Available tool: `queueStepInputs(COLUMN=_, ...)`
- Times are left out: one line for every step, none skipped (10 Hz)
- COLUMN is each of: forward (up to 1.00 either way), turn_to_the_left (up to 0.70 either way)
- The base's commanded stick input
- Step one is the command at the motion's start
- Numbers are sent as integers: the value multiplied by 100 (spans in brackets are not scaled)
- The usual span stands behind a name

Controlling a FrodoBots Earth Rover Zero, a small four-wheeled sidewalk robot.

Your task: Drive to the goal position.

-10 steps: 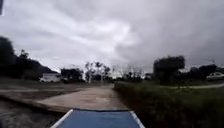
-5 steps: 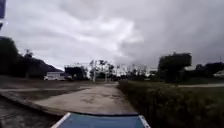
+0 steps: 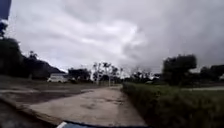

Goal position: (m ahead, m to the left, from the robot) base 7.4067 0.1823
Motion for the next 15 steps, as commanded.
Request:
queueStepInputs(forward=50, turn_to_the_left=0)
queueStepInputs(forward=50, turn_to_the_left=0)
queueStepInputs(forward=50, turn_to_the_left=0)
queueStepInputs(forward=50, turn_to_the_left=0)
queueStepInputs(forward=50, turn_to_the_left=0)
queueStepInputs(forward=50, turn_to_the_left=0)
queueStepInputs(forward=50, turn_to_the_left=0)
queueStepInputs(forward=50, turn_to_the_left=0)
queueStepInputs(forward=50, turn_to_the_left=0)
queueStepInputs(forward=50, turn_to_the_left=0)
queueStepInputs(forward=50, turn_to_the_left=0)
queueStepInputs(forward=50, turn_to_the_left=0)
queueStepInputs(forward=50, turn_to_the_left=0)
queueStepInputs(forward=50, turn_to_the_left=0)
queueStepInputs(forward=50, turn_to_the_left=0)
